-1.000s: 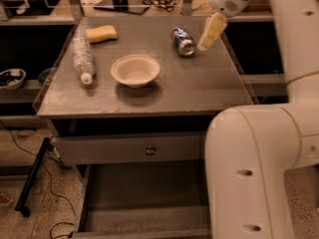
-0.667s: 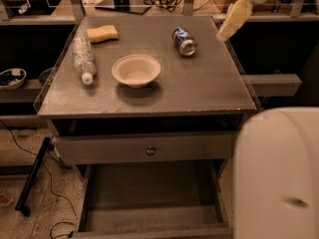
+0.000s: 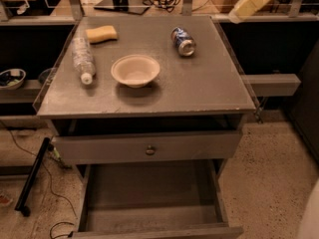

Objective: Place pepsi can into middle drawer

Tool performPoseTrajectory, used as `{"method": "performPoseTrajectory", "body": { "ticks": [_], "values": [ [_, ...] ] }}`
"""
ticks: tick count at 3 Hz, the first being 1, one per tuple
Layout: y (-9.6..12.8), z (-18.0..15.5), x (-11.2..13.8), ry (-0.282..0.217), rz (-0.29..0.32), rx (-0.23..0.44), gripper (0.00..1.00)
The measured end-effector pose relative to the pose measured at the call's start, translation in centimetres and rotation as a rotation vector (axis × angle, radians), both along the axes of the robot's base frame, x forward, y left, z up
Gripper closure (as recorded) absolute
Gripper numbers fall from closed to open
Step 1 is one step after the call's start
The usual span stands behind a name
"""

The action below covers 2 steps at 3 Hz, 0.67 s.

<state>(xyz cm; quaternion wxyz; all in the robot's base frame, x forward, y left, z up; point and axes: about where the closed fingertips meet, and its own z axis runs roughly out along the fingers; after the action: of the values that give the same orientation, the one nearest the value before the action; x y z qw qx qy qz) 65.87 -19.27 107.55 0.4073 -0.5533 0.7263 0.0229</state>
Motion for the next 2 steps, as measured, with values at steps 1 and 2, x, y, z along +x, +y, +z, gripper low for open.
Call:
{"method": "performPoseTrajectory", "body": {
  "ticks": [1, 2],
  "values": [
    [1.8, -2.8, 0.6, 0.116, 0.095, 0.221, 0.00],
    [5.0, -7.7, 3.3, 0.241, 0.251, 0.502, 0.00]
  ]
}}
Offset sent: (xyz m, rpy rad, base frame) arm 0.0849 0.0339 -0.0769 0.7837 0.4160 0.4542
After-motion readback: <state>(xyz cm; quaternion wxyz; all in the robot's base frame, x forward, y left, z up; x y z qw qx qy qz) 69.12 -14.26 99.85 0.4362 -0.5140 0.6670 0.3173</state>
